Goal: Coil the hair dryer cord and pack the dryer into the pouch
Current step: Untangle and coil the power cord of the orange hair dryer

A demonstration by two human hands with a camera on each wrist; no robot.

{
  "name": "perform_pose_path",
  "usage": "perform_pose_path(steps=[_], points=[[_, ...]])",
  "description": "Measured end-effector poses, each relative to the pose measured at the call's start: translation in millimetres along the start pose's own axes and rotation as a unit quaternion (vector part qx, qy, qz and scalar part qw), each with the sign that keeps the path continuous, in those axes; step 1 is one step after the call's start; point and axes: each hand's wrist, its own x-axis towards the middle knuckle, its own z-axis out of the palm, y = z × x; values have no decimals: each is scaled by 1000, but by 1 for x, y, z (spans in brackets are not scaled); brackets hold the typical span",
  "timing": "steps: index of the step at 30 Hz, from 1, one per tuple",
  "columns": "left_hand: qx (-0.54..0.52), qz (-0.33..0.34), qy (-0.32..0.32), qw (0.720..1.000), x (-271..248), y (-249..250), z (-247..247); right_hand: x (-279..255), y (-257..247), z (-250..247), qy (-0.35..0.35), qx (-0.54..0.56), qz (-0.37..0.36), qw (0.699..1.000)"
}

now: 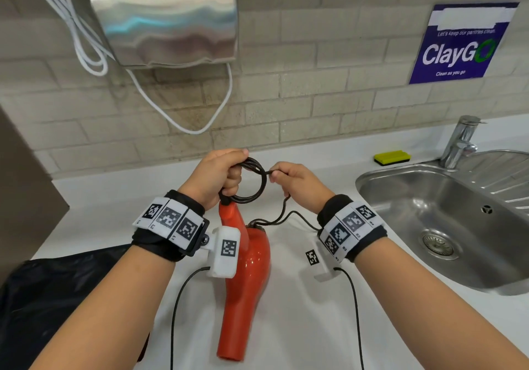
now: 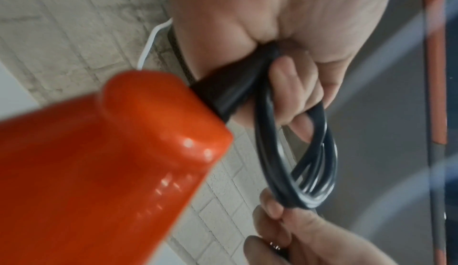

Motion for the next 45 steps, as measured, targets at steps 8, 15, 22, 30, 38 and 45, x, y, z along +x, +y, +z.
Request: perform_pose_path(steps=[8, 15, 22, 30, 38, 45], points=[[128, 5, -48, 991, 0, 2, 6, 7, -28, -2, 158, 29, -48, 986], [101, -14, -111, 989, 1, 4, 8, 10, -39, -1, 203, 6, -77, 976], [202, -10, -153, 967, 0, 7, 11, 7, -50, -7, 212, -37, -122, 969], [209, 9, -130, 969, 1, 1, 17, 3, -48, -8, 224, -20, -155, 962], [215, 38, -17, 976, 7, -8, 18, -16, -14, -26, 113, 88, -61, 988], [260, 56, 17, 964, 8, -10, 23, -30, 71, -40, 86, -113, 178, 974]])
